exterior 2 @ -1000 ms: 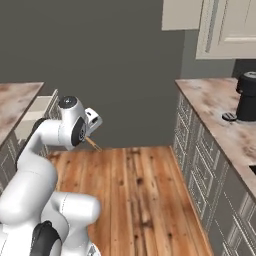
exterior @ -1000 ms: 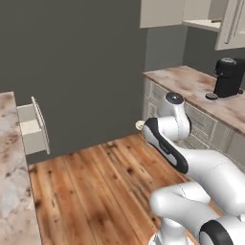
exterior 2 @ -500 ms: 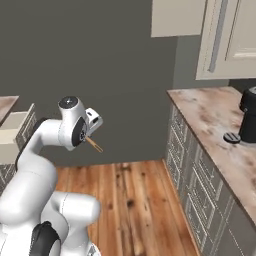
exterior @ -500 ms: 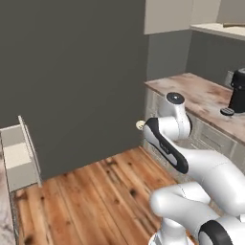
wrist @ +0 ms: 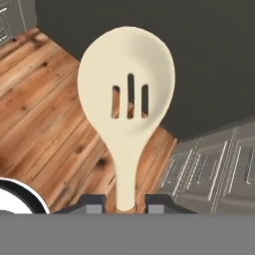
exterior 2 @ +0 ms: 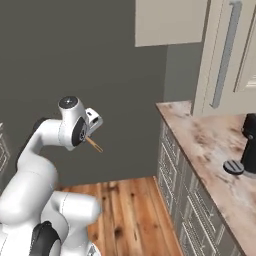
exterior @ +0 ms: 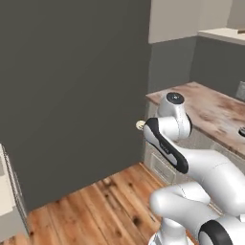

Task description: Organize the utensils by type. Pick up the wooden spoons from the counter and place them in the open cabinet. Then pick up the metallic utensils from the counter and place them in the open drawer.

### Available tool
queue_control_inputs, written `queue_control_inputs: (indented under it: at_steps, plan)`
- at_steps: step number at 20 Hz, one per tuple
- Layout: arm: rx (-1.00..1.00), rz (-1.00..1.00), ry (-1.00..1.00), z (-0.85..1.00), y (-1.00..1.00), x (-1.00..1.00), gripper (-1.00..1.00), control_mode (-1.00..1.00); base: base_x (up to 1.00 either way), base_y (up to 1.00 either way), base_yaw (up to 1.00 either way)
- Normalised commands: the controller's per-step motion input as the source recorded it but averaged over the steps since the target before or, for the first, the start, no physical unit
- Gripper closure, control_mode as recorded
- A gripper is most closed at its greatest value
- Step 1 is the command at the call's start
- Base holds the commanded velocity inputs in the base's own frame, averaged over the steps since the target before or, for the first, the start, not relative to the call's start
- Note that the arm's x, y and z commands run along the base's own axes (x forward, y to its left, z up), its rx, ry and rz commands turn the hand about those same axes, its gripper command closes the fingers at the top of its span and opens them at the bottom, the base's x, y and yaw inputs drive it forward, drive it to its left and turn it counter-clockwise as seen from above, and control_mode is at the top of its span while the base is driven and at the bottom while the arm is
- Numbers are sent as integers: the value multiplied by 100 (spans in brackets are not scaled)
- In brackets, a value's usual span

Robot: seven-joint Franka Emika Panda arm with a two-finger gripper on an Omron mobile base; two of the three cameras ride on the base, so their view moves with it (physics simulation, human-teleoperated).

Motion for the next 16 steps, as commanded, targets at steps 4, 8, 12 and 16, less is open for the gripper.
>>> queue_control_inputs:
  at_steps: [4,8,12,16]
  plan:
    - [0,0,0,0,0,0,100,100,82,-14,-27]
    - [0,0,0,0,0,0,100,100,54,-6,-56]
    - [0,0,0,0,0,0,100,100,31,-1,-78]
    - [0,0,0,0,0,0,100,100,32,0,-83]
